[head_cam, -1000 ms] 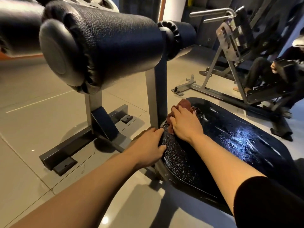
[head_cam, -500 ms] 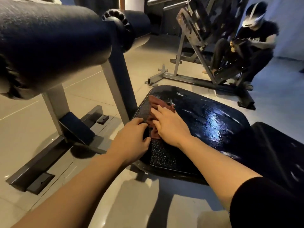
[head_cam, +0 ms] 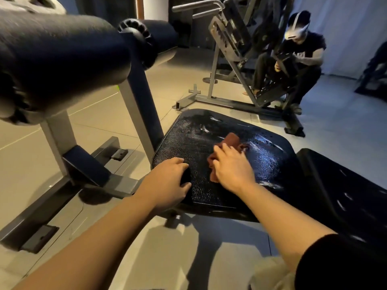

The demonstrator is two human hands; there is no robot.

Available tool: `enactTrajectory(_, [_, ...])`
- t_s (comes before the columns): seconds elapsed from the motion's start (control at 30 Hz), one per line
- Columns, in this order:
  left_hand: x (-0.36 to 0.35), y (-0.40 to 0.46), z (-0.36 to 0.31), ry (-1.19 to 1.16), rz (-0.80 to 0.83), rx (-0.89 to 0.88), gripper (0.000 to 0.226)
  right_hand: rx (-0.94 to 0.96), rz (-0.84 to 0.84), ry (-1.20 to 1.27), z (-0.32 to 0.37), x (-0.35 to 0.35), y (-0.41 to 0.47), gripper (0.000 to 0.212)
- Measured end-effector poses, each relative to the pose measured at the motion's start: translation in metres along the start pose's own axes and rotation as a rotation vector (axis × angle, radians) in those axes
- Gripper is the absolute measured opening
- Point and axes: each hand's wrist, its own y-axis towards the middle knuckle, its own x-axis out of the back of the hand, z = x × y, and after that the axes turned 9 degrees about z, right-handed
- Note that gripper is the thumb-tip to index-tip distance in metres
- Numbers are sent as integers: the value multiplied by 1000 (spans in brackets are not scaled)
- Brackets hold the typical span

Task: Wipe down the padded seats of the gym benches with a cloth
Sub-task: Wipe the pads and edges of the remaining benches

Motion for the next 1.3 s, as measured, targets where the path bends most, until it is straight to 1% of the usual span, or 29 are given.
enactTrajectory(0.07, [-1, -3, -6, 4, -17, 9, 46, 114, -30, -29, 27, -5, -7, 52])
enactTrajectory(0.13, [-3, -3, -13, -9, -48, 11, 40, 175, -35, -47, 38, -9, -11, 52])
enactTrajectory(0.23, [-7, -1, -24, -29, -84, 17, 37, 206, 7, -21, 26, -7, -20, 52])
enactTrajectory(0.3, [-10, 2, -33, -37, -76, -13, 37, 186, 35, 1, 8, -6, -28, 51])
enactTrajectory(0.4, [-17, 7, -54, -20, -9, -95, 39, 66, 67, 46, -30, -4, -43, 50])
enactTrajectory(0.47, [-23, 8, -69, 24, 39, -134, 43, -70, 80, 76, -60, 0, -52, 50])
enactTrajectory(0.57, [-31, 7, -81, 65, 67, -162, 46, -260, 128, 202, -102, 7, -61, 50])
enactTrajectory(0.63, [-32, 3, -81, 64, 63, -163, 47, -313, 133, 222, -113, 8, -60, 51])
enactTrajectory(0.73, [-29, -5, -74, 47, 43, -165, 46, -372, 148, 175, -96, 6, -53, 55])
enactTrajectory(0.8, [-25, -11, -66, 19, 28, -144, 49, -340, 145, 156, -69, 3, -49, 57])
enactTrajectory(0.93, [-24, -20, -48, 8, -1, -99, 47, -110, 85, 96, -5, -6, -51, 57])
enactTrajectory(1.0, [-27, -21, -45, -10, -21, -107, 44, -30, 73, 67, 10, -11, -55, 55])
enactTrajectory(1.07, [-30, -19, -50, -9, -51, -99, 39, 16, 65, 76, 7, -11, -58, 54])
enactTrajectory(1.17, [-37, -12, -68, 7, -68, -139, 35, 11, 63, 93, -19, -11, -67, 52])
enactTrajectory(1.3, [-52, -4, -99, 88, 6, -202, 47, -160, 62, 113, -72, -7, -82, 52])
